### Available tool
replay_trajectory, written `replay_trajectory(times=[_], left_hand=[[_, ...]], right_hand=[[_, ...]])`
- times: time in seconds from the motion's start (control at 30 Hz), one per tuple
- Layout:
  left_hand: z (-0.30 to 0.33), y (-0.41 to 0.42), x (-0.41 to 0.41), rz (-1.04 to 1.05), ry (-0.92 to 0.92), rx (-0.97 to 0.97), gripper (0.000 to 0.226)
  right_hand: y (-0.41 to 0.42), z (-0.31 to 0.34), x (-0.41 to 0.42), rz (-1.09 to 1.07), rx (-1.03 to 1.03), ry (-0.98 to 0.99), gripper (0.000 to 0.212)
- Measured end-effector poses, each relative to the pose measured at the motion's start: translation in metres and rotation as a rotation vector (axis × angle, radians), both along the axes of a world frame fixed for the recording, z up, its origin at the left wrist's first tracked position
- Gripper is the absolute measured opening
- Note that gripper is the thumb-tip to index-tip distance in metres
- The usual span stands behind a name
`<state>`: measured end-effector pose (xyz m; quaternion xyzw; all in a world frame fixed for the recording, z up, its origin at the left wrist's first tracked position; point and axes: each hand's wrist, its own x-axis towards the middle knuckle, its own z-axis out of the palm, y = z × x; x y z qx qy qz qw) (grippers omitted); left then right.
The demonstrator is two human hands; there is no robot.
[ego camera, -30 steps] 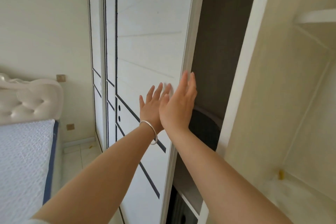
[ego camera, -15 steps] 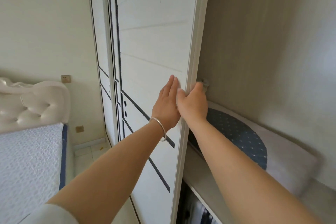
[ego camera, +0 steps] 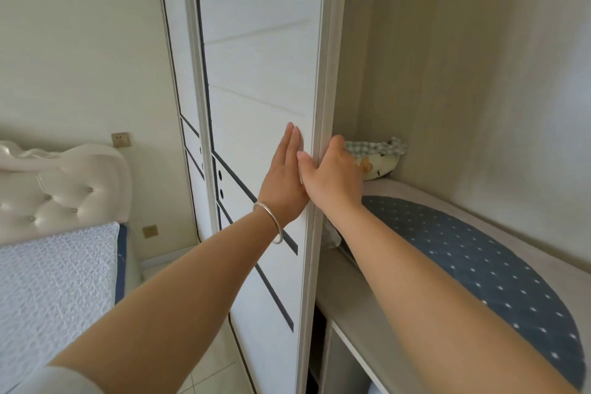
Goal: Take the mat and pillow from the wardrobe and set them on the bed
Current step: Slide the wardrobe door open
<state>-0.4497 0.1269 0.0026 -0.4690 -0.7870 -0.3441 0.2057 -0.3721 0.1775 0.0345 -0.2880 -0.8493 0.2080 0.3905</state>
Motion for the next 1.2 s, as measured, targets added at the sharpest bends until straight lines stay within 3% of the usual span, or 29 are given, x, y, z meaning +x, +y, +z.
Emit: replay_trajectory(times=[0.4, 0.67, 0.8, 1.0, 1.1, 1.2], left_hand=[[0.007, 0.007, -0.055, 0.086, 0.01, -0.06, 0.073], [0.003, 0.012, -0.091, 0.207, 0.087, -0.241, 0.059], [-0.002, 0.018, -0.112, 0.266, 0.245, -0.376, 0.055], [0.0, 0.015, -0.125, 0.246, 0.201, -0.359, 0.055], [-0.002, 0.017, -0.132, 0.287, 0.307, -0.406, 0.052], [-0.004, 0.019, -0.133, 0.261, 0.273, -0.394, 0.049]], right_hand=[[0.024, -0.009, -0.073, 0.012, 0.189, 0.099, 0.041], [0.023, -0.007, -0.104, 0.001, 0.144, 0.069, 0.043], [0.023, -0.004, -0.118, -0.006, 0.114, 0.023, 0.045], [0.024, -0.005, -0.14, -0.001, 0.095, 0.033, 0.048], [0.024, -0.006, -0.145, -0.06, 0.178, 0.003, 0.049], [0.027, -0.005, -0.145, -0.107, 0.272, -0.031, 0.052]])
